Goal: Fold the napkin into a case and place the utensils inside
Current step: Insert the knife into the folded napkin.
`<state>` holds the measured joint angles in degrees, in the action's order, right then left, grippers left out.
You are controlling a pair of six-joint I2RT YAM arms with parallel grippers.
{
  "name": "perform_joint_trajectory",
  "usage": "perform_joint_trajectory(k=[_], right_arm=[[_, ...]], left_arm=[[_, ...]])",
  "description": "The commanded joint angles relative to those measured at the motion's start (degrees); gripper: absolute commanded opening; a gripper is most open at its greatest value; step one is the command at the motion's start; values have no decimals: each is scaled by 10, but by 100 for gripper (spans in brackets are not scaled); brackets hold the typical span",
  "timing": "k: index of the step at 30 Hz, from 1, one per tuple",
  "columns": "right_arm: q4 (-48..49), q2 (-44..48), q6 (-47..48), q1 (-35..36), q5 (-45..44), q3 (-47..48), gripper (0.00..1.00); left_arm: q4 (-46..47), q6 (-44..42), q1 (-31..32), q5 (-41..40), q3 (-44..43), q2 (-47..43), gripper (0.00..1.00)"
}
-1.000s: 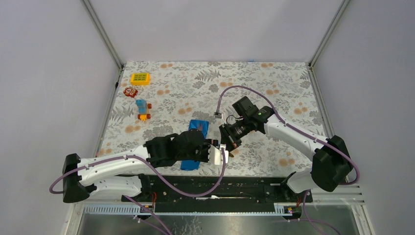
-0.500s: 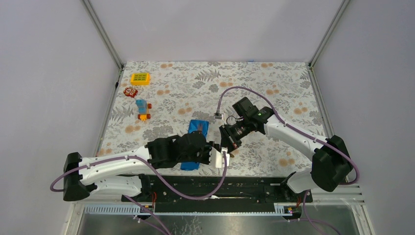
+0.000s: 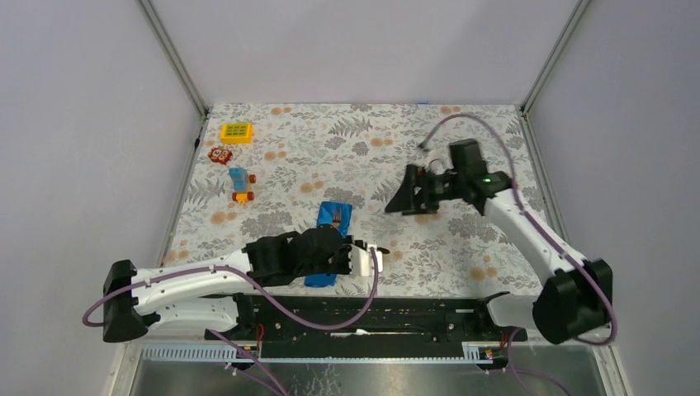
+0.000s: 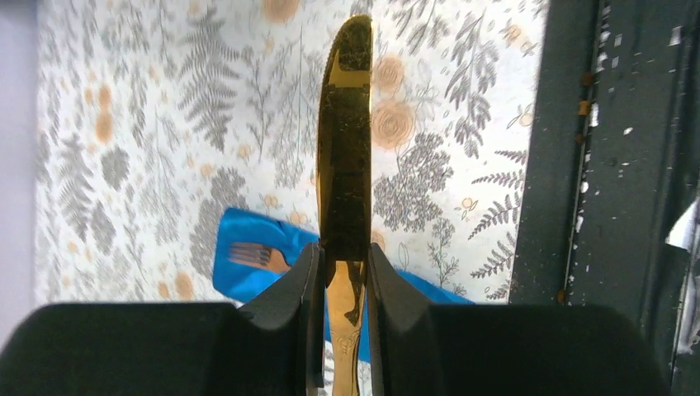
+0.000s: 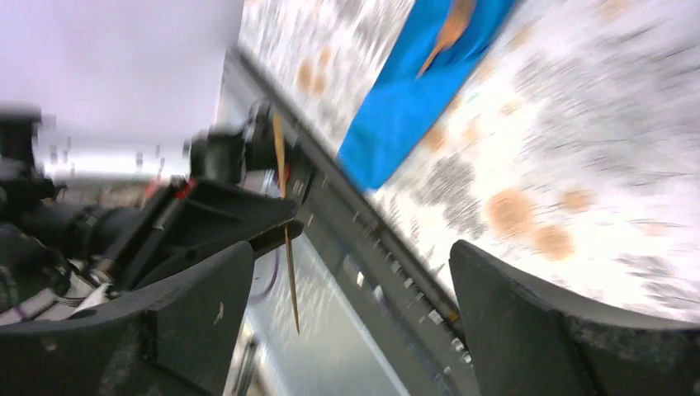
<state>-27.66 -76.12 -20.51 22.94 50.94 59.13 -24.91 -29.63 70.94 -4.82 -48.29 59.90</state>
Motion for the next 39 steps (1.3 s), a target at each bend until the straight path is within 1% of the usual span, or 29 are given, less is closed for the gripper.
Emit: perform_joint_trajectory(k=[1, 4, 6, 8, 11, 13, 15, 17, 19, 21, 24, 26, 28, 29, 31, 33, 36, 39], right_arm=[[47, 102, -59, -93, -125, 7, 99], [47, 123, -49, -123, -156, -2, 100], [42, 122, -38, -124, -166, -10, 100], [43, 119, -34, -124, -165, -26, 100], [74, 109, -48, -124, -134, -65, 100], [144, 99, -86, -124, -75, -113, 99], [217, 85, -132, -114, -41, -160, 97], [253, 69, -147, -86, -43, -186, 94], [270, 50, -151, -40, -60, -199, 91], [325, 28, -170, 3, -69, -212, 88], [418, -12, -218, 49, -85, -239, 76], [461, -61, -244, 79, -94, -239, 70], [532, -111, -286, 108, -106, -245, 62], [575, -136, -308, 119, -112, -248, 55], [641, -193, -340, 134, -119, -240, 46], [687, -241, -353, 137, -130, -225, 40], [708, -297, -354, 138, -139, -192, 39], [715, -331, -354, 138, -149, -170, 41]], left_arm=[[68, 76, -51, -33, 27, -13, 0], [87, 157, -151, -9, 16, 5, 0], [90, 225, -215, -46, -8, 30, 0], [62, 299, -277, -50, -54, 73, 0], [63, 393, -323, -67, -104, 147, 0], [83, 436, -344, -55, -126, 197, 0], [103, 470, -365, -35, -145, 238, 0], [116, 488, -378, -26, -162, 272, 0], [131, 492, -381, -26, -170, 295, 0], [149, 492, -381, -33, -168, 309, 0], [153, 491, -383, -37, -174, 331, 0], [157, 491, -383, -37, -171, 339, 0], [166, 494, -384, -36, -163, 342, 0], [170, 494, -384, -35, -160, 344, 0], [173, 492, -384, -29, -156, 350, 0], [174, 490, -384, -24, -155, 358, 0], [177, 485, -385, -20, -152, 362, 0], [180, 479, -385, -20, -148, 365, 0]])
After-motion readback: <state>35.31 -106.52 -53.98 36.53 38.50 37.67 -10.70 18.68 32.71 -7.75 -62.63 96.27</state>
